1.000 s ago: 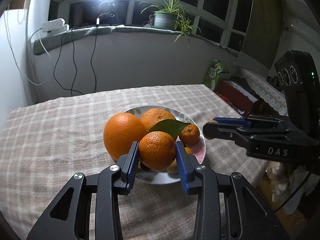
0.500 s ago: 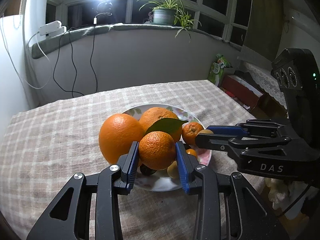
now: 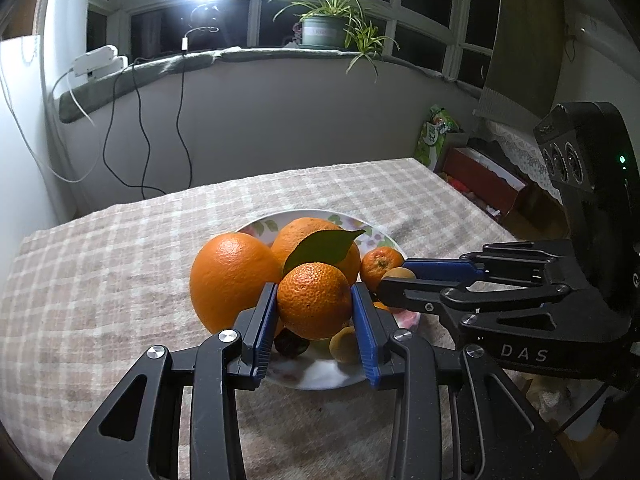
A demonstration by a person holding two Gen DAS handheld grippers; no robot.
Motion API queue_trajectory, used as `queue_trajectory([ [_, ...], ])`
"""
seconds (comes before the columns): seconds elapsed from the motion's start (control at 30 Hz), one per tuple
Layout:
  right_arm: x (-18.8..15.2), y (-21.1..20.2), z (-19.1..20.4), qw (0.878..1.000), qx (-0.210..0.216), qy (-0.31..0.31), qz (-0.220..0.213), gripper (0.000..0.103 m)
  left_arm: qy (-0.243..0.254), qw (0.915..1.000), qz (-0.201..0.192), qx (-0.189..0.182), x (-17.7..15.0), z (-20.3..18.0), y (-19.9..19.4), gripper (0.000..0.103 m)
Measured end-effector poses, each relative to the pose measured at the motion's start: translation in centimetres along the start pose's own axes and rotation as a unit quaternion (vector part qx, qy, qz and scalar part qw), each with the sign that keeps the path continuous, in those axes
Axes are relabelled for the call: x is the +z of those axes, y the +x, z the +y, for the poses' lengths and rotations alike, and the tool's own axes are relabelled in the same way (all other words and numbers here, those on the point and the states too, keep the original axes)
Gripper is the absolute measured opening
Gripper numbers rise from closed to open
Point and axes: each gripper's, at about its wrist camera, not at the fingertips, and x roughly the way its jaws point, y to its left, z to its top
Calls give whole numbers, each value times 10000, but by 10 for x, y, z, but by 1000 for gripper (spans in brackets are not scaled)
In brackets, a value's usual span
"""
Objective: Organize fruits
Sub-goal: 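Carry the leafy mandarin and yellow fruit onto the plate with both grippers, then open both grippers to release the fruits on the plate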
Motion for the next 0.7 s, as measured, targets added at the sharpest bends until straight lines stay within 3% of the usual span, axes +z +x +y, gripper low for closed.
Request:
queue_trajectory([
  [0.13, -1, 3, -1, 10000, -6, 12, 11, 29, -7, 10000, 14, -2, 1, 0, 1, 36],
  [0.2, -1, 3, -1, 10000, -26, 19, 13, 29, -16, 10000, -12, 11, 1, -1, 0, 43],
  [0.37, 0, 2, 0, 10000, -45, -12, 19, 31, -17, 10000, -62, 19, 3, 0, -3, 44],
  [0.43, 0, 0, 0, 10000, -61, -10, -19, 44, -45, 10000, -72, 8, 3, 1, -4, 44],
  [0.5, 0, -3, -1, 9999, -64, -6, -88, 51, -69, 9999, -81, 12, 2, 2, -5, 44],
  [0.7, 2, -11, -2, 9998, -56, 38, -213, 57, -126, 9998, -118, 43, 2, 7, -10, 44],
])
